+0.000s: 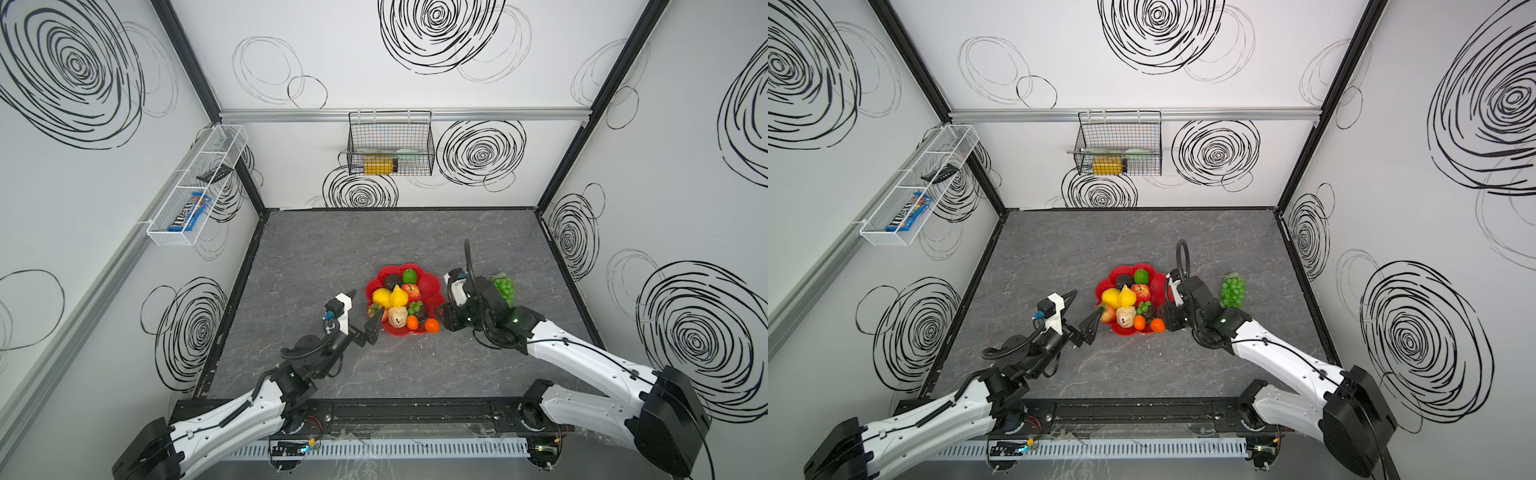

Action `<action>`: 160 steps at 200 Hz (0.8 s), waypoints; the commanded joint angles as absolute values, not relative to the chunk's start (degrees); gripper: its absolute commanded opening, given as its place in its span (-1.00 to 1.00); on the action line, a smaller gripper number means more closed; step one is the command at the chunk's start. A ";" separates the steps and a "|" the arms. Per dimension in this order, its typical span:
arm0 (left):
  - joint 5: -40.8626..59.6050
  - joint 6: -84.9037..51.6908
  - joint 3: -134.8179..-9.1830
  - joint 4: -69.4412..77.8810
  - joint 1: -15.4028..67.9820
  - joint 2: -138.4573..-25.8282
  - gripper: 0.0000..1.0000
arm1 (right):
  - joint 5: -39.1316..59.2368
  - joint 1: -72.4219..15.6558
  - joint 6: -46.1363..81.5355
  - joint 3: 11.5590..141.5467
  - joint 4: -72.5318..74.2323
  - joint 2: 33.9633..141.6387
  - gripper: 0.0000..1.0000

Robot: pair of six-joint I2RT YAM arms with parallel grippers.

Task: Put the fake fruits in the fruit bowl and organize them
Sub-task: 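Lower the kumquats into the bowl beside the pale pear and release, then adjust the kumquats at the bowl edge with the right gripper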

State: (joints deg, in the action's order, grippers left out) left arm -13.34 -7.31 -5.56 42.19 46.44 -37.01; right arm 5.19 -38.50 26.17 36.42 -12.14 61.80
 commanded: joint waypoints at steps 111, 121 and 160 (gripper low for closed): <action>-13.54 -7.60 -5.36 45.88 46.31 -36.74 0.94 | 26.68 -29.27 37.00 28.13 0.03 69.06 -0.38; -13.66 -7.56 -5.36 45.79 46.36 -36.65 0.94 | 26.57 -29.27 37.11 28.09 0.56 68.93 -0.38; -13.36 -7.55 -5.45 46.05 46.37 -37.18 0.94 | 26.41 -28.97 37.09 28.41 1.10 68.83 -0.40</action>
State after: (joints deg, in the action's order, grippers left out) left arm -13.32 -7.31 -5.56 42.19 46.44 -37.04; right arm 25.65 -29.43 36.27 27.14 -0.73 69.01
